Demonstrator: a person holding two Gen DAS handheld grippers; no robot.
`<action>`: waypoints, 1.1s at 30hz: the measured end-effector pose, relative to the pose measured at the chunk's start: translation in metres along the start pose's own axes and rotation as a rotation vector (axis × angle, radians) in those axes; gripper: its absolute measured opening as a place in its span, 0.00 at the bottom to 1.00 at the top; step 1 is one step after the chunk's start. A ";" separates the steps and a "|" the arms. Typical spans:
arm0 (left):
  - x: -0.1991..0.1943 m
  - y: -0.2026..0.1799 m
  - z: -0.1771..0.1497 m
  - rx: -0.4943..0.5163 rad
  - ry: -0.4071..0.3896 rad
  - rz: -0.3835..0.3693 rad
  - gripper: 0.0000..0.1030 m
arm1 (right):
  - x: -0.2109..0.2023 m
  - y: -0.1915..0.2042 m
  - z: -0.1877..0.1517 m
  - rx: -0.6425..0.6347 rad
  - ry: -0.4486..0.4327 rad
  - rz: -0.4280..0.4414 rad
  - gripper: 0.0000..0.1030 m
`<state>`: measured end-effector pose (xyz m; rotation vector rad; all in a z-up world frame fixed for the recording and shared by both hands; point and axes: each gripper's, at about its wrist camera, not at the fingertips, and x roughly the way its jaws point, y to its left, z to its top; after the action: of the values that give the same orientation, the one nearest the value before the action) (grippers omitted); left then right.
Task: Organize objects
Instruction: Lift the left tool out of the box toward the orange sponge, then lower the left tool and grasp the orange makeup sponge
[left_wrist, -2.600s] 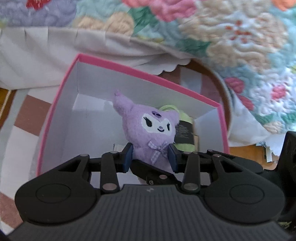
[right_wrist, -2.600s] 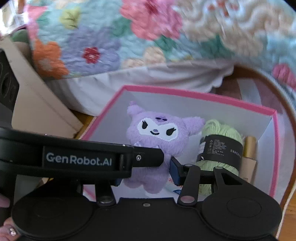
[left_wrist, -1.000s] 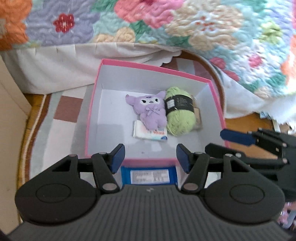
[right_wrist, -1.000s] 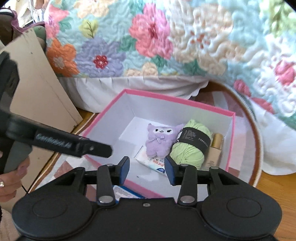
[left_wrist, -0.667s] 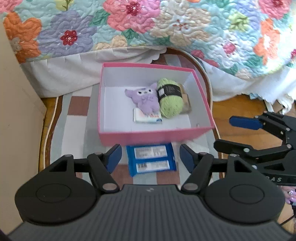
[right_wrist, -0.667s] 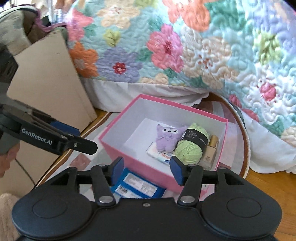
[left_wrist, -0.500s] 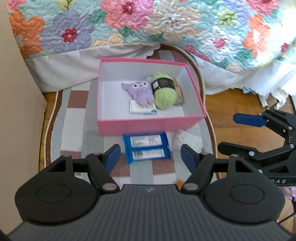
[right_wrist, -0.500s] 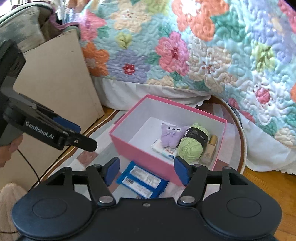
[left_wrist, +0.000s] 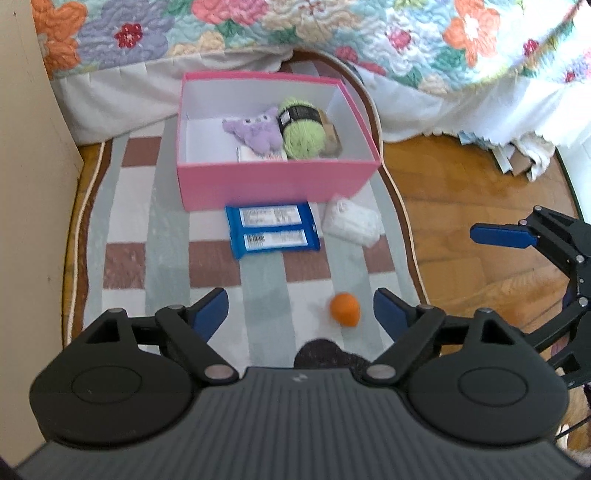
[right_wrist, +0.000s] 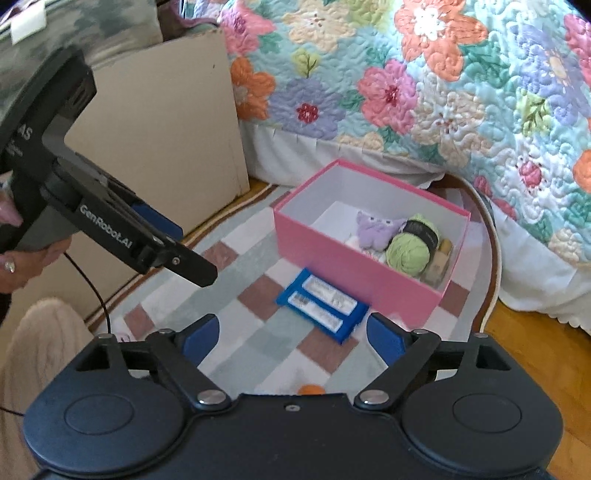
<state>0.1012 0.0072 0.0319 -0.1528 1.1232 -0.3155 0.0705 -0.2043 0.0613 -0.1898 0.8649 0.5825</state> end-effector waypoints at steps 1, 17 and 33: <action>0.003 -0.001 -0.003 0.006 0.003 -0.005 0.86 | 0.001 0.001 -0.005 0.005 0.000 0.001 0.88; 0.107 -0.007 -0.026 0.002 0.080 -0.061 0.85 | 0.088 -0.006 -0.107 0.133 0.031 0.011 0.88; 0.184 0.000 -0.056 -0.163 0.051 -0.177 0.74 | 0.153 -0.005 -0.138 0.045 0.107 -0.098 0.85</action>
<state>0.1232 -0.0500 -0.1504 -0.3915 1.1883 -0.3863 0.0597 -0.1993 -0.1446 -0.2228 0.9656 0.4642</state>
